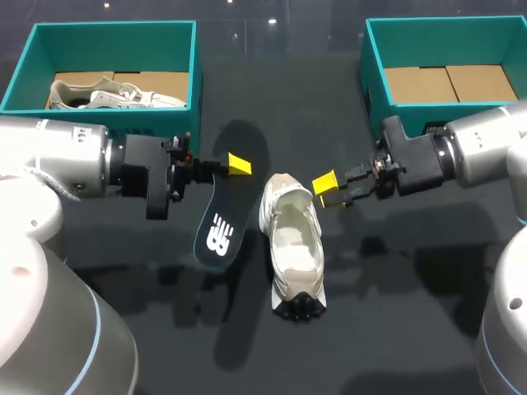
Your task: Take the shoe out of the shoebox, open the shoe tongue, remove and reinsert the insole, then place the shoe into the shoebox
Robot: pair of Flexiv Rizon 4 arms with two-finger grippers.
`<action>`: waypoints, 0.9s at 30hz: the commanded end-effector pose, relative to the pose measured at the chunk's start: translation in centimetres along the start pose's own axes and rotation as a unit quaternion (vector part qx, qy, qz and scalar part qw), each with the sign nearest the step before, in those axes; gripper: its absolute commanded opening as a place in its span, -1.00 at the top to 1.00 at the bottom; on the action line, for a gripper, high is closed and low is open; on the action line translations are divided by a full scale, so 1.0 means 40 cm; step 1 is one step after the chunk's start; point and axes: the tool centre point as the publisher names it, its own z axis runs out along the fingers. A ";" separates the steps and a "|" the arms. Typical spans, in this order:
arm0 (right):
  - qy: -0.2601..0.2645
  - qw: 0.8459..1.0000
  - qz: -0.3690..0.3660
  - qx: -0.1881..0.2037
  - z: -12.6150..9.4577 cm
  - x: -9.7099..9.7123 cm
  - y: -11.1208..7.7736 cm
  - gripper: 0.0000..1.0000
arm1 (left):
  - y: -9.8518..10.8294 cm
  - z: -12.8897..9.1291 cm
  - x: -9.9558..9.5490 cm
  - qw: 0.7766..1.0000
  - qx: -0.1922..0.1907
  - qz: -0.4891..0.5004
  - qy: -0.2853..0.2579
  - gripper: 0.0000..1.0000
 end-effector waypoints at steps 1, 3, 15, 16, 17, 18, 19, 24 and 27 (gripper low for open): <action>-0.068 0.991 -0.079 0.079 -0.050 0.004 -0.048 -1.00 | -0.076 -0.001 -0.013 0.999 -0.014 -0.042 0.001 1.00; -0.093 0.983 -0.110 0.114 -0.053 -0.005 -0.079 -1.00 | -0.113 -0.005 -0.015 0.998 -0.002 -0.069 0.001 1.00; -0.110 0.977 -0.121 0.135 -0.058 -0.011 -0.095 -1.00 | -0.153 -0.013 -0.026 0.997 0.005 -0.073 0.010 1.00; -0.110 0.977 -0.121 0.135 -0.058 -0.011 -0.095 -1.00 | -0.153 -0.013 -0.026 0.997 0.005 -0.073 0.010 1.00; -0.110 0.977 -0.121 0.135 -0.058 -0.011 -0.095 -1.00 | -0.168 0.005 -0.024 0.997 0.019 -0.077 0.014 1.00; -0.110 0.977 -0.121 0.135 -0.058 -0.011 -0.095 -1.00 | -0.173 0.020 -0.015 0.995 0.033 -0.095 0.017 1.00; -0.105 0.972 -0.154 0.146 -0.061 -0.012 -0.103 -1.00 | -0.179 0.033 -0.010 0.994 0.033 -0.102 0.023 1.00; -0.150 0.946 -0.235 0.165 -0.080 -0.056 -0.171 -1.00 | -0.212 0.069 0.010 0.981 0.094 -0.172 0.011 1.00; -0.167 0.945 -0.220 0.176 -0.079 -0.089 -0.187 -1.00 | -0.215 0.078 0.012 0.966 0.147 -0.212 0.021 1.00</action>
